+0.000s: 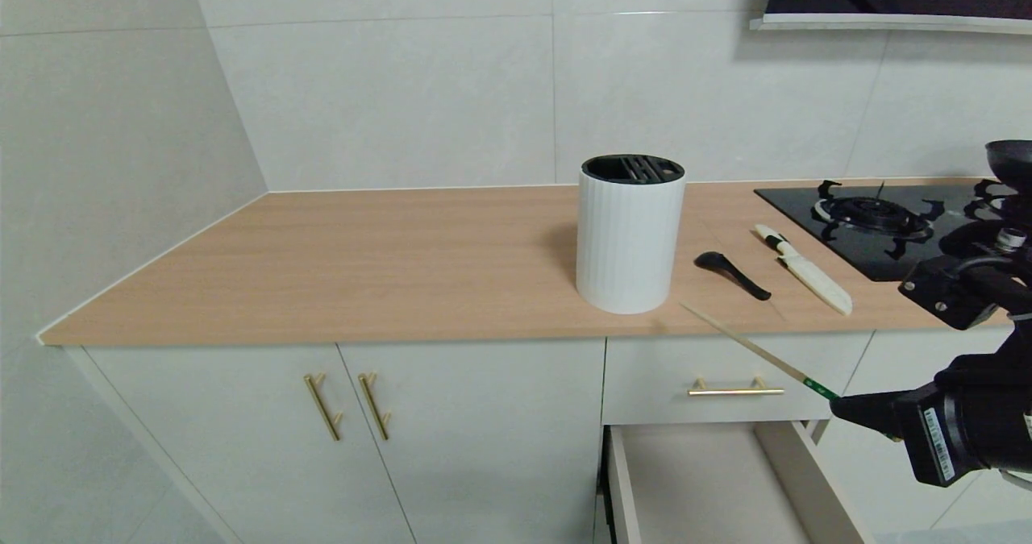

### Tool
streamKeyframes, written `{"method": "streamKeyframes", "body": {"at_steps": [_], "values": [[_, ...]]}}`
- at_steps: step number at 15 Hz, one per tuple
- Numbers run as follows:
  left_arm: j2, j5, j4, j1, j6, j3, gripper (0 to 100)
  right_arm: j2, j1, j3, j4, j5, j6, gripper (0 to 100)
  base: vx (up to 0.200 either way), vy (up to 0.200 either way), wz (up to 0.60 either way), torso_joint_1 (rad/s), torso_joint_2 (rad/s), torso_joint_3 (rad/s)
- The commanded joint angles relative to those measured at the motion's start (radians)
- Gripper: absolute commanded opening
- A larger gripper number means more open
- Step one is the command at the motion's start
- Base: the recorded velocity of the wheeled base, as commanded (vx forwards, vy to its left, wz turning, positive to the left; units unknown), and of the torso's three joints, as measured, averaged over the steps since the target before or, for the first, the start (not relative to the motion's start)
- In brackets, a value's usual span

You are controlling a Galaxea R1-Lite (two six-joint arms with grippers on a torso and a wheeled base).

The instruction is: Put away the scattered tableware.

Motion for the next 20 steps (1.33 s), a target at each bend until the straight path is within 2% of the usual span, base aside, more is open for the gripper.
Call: {"method": "streamKeyframes", "body": {"at_steps": [1, 20], "values": [[0.000, 0.000, 0.000, -0.001, 0.000, 0.000, 100, 0.009, 0.015, 0.004, 0.002, 0.000, 0.000, 0, 0.000, 0.000, 0.00, -0.119, 0.26, 0.139], [0.000, 0.000, 0.000, -0.001, 0.000, 0.000, 100, 0.089, 0.030, 0.024, -0.001, 0.000, 0.000, 0, 0.000, 0.000, 0.00, -0.168, 0.45, 0.279]]}}
